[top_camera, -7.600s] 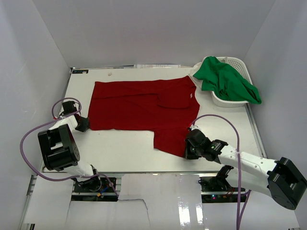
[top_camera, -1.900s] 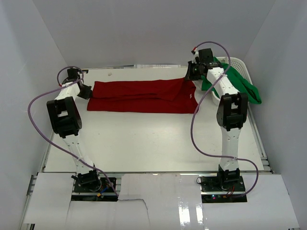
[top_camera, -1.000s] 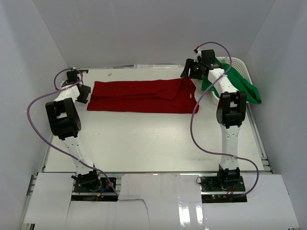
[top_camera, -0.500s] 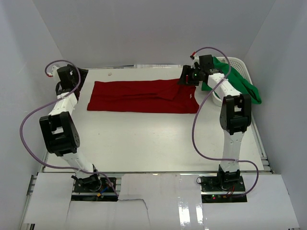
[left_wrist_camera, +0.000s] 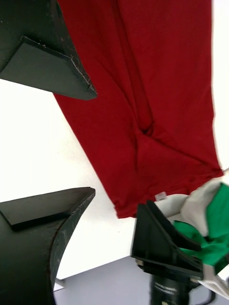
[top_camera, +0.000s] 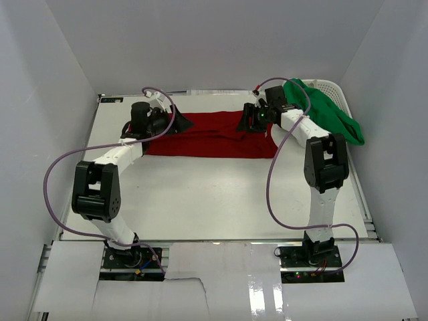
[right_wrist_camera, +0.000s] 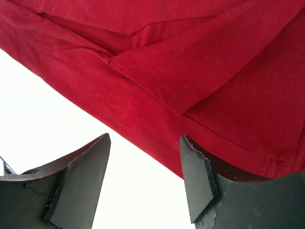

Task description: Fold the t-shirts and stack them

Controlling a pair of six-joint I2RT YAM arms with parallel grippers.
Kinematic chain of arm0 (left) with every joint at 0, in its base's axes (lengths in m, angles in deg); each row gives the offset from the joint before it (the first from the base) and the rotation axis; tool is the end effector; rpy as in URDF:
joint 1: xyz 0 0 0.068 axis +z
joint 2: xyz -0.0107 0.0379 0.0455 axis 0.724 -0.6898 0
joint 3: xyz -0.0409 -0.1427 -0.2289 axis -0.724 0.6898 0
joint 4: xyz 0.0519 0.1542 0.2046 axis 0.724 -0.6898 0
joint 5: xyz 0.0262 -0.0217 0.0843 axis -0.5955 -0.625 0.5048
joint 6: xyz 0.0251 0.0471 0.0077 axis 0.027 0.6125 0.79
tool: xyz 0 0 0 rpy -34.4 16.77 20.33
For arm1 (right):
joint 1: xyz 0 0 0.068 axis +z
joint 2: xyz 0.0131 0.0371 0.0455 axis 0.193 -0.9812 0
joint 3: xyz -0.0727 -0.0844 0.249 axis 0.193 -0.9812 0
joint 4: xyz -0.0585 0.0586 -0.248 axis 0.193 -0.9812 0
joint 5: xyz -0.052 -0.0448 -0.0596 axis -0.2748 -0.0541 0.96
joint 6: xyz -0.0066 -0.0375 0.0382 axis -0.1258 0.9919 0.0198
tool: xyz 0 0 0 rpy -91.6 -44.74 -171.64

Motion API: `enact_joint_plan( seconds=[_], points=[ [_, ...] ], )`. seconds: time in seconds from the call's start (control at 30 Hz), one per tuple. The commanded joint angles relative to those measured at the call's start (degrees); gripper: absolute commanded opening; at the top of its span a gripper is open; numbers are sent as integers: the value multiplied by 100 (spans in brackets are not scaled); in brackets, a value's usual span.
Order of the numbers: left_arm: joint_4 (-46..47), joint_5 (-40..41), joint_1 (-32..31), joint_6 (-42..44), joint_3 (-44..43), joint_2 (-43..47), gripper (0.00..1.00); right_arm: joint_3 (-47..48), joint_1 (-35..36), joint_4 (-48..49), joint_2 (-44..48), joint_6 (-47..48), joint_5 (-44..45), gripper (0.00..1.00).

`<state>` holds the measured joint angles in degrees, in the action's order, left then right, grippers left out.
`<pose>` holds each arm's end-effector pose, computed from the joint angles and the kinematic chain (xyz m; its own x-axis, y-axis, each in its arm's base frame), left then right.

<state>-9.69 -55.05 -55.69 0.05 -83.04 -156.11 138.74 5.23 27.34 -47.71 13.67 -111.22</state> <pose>0.3743 -0.0802 0.2537 -0.6234 -0.2951 -0.7241 0.3643 0.7098 -0.6029 0.4454 0.1465 0.2287 -0.8021 0.0140 -0.5971 -0.3424 0.8083 0.4790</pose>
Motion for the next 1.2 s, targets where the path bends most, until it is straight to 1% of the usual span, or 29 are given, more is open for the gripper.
enact_joint_plan(
  seconds=[0.0,0.1,0.23,0.43,0.53,0.67,0.83,0.93,1.0,1.07,1.17],
  points=[
    [92,-808,-1,437,-78,-288,85,-6,7,163,134,-248,-21,66],
    [74,-949,-168,376,-166,-640,87,38,16,215,-33,-336,5,66],
    [48,-695,-572,419,-307,-983,86,152,25,277,-270,-433,5,65],
    [39,-528,-977,385,-632,-1431,84,354,43,277,-578,-521,5,62],
    [-4,-404,-1091,402,-799,-1554,83,434,60,260,-718,-539,23,59],
    [-233,-308,-1223,507,-1237,-1853,82,460,60,321,-815,-565,14,58],
    [-303,-202,-1320,569,-1441,-2160,79,521,69,391,-938,-618,-12,56],
    [-365,-193,-1320,534,-1485,-2310,76,592,69,383,-1000,-644,-21,52],
    [-400,-158,-1329,525,-1467,-2354,74,609,78,400,-1017,-662,-21,48],
    [-435,-123,-1329,525,-1432,-2390,72,636,78,400,-1052,-679,-30,46],
    [-444,-88,-1329,543,-1327,-2364,69,680,78,391,-1070,-688,-47,38]
  ],
)
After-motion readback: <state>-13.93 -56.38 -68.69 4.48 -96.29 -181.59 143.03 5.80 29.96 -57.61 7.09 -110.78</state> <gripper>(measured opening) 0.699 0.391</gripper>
